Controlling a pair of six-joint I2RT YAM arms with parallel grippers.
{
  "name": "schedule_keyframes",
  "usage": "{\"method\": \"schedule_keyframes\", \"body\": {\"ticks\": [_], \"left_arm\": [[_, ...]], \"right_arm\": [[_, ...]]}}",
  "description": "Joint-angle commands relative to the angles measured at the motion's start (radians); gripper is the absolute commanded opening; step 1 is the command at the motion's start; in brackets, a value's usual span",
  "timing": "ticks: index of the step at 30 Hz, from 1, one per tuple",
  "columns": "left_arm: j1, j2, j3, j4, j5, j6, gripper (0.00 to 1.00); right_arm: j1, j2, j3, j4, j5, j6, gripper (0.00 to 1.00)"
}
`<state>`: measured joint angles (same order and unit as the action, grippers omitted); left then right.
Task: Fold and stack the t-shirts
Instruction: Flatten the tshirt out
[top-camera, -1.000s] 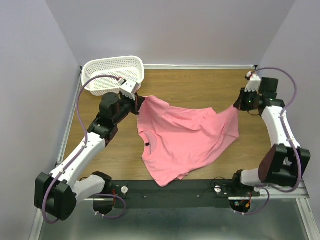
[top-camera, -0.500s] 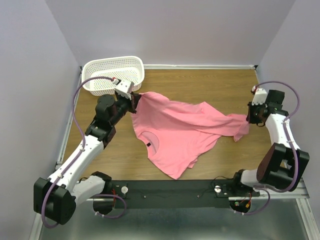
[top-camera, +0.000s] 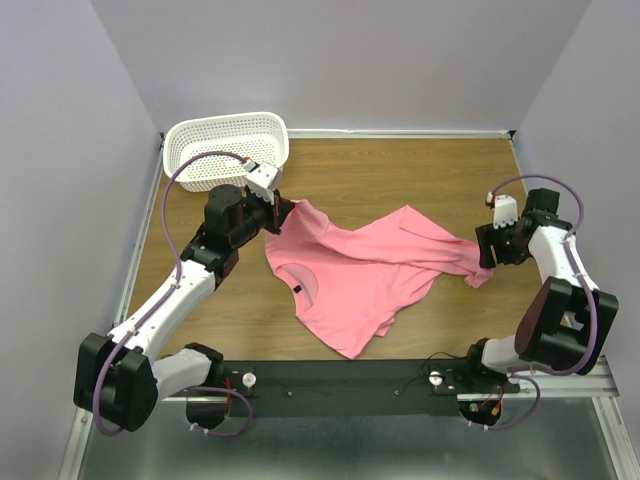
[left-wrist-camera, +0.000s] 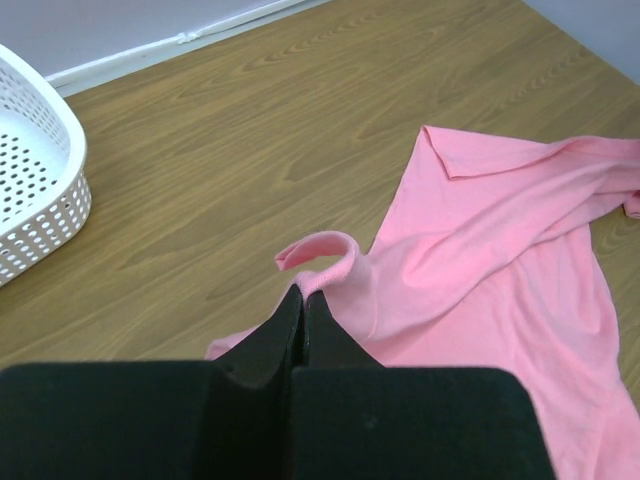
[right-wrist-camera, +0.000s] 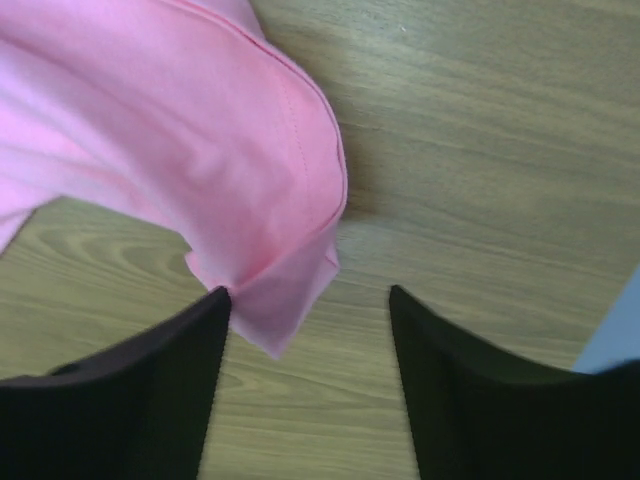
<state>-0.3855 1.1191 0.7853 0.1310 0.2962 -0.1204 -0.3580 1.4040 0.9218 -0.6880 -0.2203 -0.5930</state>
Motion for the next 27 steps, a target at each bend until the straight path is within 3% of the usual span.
{"method": "schedule_keyframes", "body": {"ticks": [1,6,11,14,19,23,27], "left_arm": [[0.005,0.008,0.028,0.001,0.063,0.001,0.00],[0.007,0.007,0.032,-0.004,0.069,0.011,0.00],[0.007,0.001,0.028,-0.010,0.073,0.019,0.00],[0.005,0.002,0.019,-0.016,0.080,0.022,0.00],[0.007,-0.005,0.005,-0.024,0.072,0.027,0.00],[0.007,-0.002,0.003,-0.024,0.069,0.030,0.00],[0.005,0.015,0.009,-0.027,0.078,0.031,0.00]], "right_arm": [[-0.007,-0.025,0.095,-0.038,-0.080,0.015,0.78],[0.001,0.099,0.257,-0.096,-0.451,0.024,0.81],[0.059,0.424,0.396,-0.136,-0.611,0.021,0.81],[0.167,0.489,0.436,-0.137,-0.568,0.010,0.79],[0.295,0.448,0.391,-0.111,-0.482,-0.002,0.75],[0.356,0.362,0.275,-0.076,-0.361,-0.028,0.63],[0.387,0.277,0.106,-0.087,-0.307,-0.073,0.40]]}}
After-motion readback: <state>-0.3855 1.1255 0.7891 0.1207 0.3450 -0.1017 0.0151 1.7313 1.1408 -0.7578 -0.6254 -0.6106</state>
